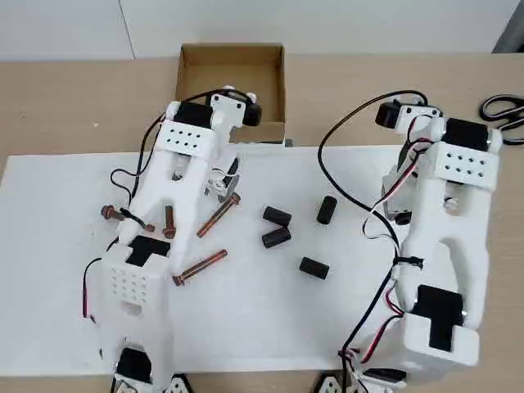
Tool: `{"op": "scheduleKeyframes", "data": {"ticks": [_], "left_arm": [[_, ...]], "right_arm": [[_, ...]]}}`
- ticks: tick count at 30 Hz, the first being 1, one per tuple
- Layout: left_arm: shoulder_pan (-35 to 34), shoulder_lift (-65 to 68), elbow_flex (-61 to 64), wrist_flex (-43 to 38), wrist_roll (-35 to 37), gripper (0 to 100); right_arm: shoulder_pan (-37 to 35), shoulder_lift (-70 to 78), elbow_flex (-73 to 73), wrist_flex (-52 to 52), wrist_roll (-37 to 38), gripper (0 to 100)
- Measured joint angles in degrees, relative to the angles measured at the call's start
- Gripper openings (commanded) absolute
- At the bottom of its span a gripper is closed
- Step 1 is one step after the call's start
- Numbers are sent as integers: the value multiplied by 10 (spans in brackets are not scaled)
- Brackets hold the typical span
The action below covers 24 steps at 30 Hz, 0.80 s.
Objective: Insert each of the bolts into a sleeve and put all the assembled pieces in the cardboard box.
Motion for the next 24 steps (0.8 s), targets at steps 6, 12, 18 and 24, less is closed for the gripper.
{"op": "scheduleKeyframes", "data": {"ticks": [6,12,18,24], "left_arm": [[9,0,0,0,-19,100],[38,0,2,0,-21,100],[43,0,2,0,-21,100],[43,40,2,-5,-21,100]], "right_arm": [[0,2,0,0,0,7],[0,2,0,0,0,7],[0,2,0,0,0,7],[0,3,0,0,0,7]]}}
